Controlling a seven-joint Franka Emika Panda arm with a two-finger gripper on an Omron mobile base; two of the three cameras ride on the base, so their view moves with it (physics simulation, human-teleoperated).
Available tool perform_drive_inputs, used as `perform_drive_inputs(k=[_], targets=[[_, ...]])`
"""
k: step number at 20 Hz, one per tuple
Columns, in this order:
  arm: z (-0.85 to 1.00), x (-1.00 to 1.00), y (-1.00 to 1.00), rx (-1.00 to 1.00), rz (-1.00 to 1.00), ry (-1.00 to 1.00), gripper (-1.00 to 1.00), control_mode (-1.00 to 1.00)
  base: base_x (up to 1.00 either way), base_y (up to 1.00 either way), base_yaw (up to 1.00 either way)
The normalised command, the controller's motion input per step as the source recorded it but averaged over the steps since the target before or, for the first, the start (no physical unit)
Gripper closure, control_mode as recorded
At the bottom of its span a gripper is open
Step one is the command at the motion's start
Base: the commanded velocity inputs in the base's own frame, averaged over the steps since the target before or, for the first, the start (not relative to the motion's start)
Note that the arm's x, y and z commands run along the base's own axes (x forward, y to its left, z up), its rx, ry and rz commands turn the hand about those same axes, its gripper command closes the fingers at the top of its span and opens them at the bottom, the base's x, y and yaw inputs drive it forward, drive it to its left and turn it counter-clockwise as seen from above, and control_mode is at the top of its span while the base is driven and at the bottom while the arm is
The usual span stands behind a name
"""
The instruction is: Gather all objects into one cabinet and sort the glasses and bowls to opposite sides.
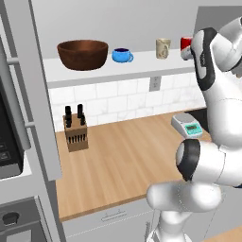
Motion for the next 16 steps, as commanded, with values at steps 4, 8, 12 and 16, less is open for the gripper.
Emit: perform_drive_inputs(k=[4, 8, 12, 16], targets=[[0.0, -0.49, 0.83, 0.0, 0.0, 0.0, -1.0, -1.0, 0.0, 0.0, 0.0], [0.13, -0.54, 0.67, 0.0, 0.0, -0.05, -1.0, -1.0, 0.0, 0.0, 0.0], [0.2, -0.37, 0.49, 0.0, 0.0, -0.03, -1.0, -1.0, 0.0, 0.0, 0.0], [0.08, -0.27, 0.42, 0.0, 0.02, -0.2, -1.0, -1.0, 0.0, 0.0, 0.0]])
